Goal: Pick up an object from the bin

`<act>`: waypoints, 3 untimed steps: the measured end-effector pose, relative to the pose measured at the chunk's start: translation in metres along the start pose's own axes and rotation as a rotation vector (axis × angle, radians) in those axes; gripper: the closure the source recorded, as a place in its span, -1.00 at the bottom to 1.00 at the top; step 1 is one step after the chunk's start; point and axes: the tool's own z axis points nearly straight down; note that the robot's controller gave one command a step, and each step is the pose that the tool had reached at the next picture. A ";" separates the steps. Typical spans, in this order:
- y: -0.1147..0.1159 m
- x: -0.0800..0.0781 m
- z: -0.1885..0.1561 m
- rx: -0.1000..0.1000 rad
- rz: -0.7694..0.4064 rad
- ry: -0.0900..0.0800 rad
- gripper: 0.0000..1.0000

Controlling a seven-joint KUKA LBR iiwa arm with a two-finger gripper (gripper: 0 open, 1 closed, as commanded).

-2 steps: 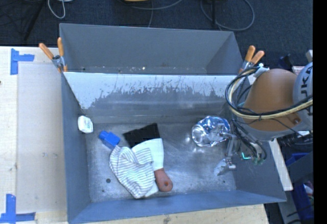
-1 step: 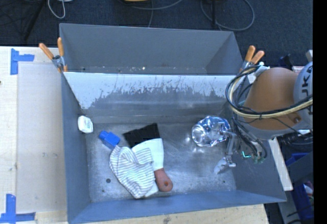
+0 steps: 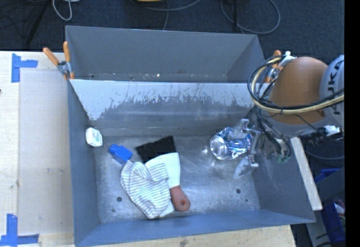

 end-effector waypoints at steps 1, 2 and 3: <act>0.011 -0.038 0.015 0.001 -0.049 -0.004 -1.00; 0.004 -0.051 0.046 -0.001 -0.262 -0.004 1.00; 0.004 -0.051 0.046 -0.001 -0.262 -0.004 1.00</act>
Offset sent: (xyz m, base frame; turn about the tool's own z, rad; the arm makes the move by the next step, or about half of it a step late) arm 0.0480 -0.0005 -0.0510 -0.2608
